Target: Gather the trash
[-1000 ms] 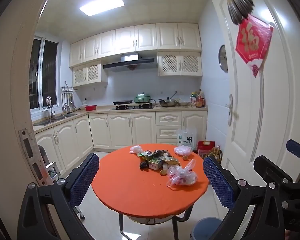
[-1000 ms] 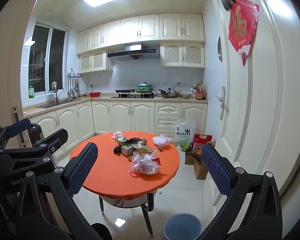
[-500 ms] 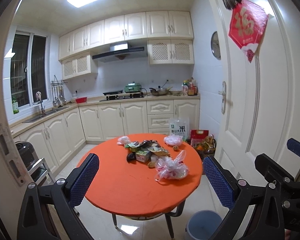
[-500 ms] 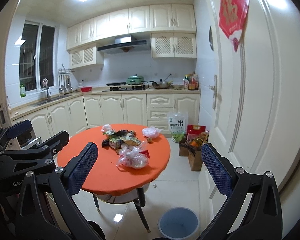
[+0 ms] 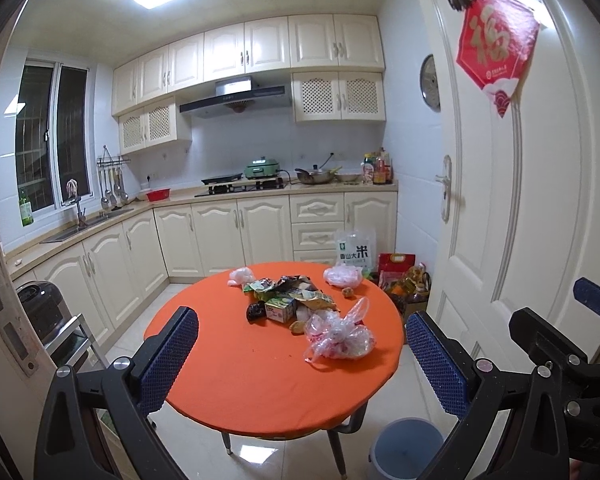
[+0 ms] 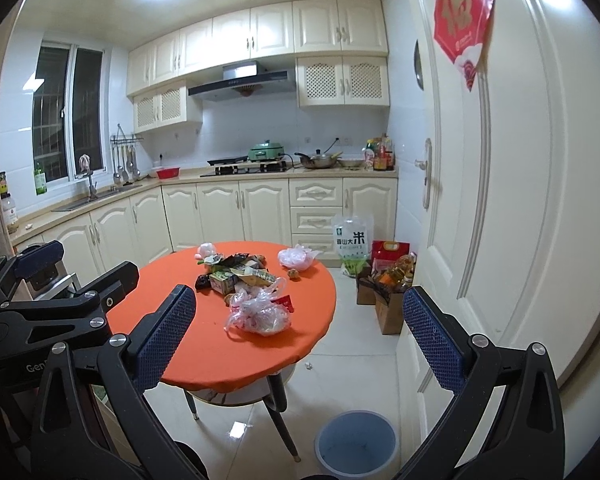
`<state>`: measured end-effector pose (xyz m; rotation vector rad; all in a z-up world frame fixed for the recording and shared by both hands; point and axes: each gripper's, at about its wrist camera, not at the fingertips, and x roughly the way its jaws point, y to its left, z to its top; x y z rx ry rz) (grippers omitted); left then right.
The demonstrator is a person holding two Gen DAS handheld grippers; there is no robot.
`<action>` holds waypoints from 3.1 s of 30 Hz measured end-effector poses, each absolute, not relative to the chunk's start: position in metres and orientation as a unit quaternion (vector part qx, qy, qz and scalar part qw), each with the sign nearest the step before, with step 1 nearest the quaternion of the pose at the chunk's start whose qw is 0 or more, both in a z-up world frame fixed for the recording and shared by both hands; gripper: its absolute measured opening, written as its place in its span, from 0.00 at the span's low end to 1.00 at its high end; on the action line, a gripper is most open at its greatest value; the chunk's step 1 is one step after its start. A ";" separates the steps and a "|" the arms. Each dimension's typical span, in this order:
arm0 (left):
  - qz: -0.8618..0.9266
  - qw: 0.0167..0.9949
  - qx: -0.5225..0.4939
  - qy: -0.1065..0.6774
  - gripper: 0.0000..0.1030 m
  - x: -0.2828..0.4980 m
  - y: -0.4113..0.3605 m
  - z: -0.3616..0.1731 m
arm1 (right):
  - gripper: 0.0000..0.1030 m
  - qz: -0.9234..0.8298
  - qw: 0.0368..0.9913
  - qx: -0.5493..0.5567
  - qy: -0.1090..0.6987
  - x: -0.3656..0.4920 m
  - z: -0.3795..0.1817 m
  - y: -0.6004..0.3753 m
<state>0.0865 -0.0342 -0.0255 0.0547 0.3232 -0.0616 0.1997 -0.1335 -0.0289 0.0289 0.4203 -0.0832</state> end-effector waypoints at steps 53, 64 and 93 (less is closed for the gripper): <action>-0.033 0.986 0.026 0.162 0.99 0.078 -0.037 -0.025 | 1.00 -0.043 0.976 0.015 0.211 0.194 -0.031 -0.134; -0.035 0.985 0.025 0.168 0.99 0.080 -0.037 -0.026 | 1.00 -0.044 0.975 0.017 0.218 0.198 -0.032 -0.135; -0.041 0.926 -0.046 0.372 0.99 0.305 0.036 -0.127 | 1.00 0.017 0.926 0.027 0.376 0.388 -0.192 -0.150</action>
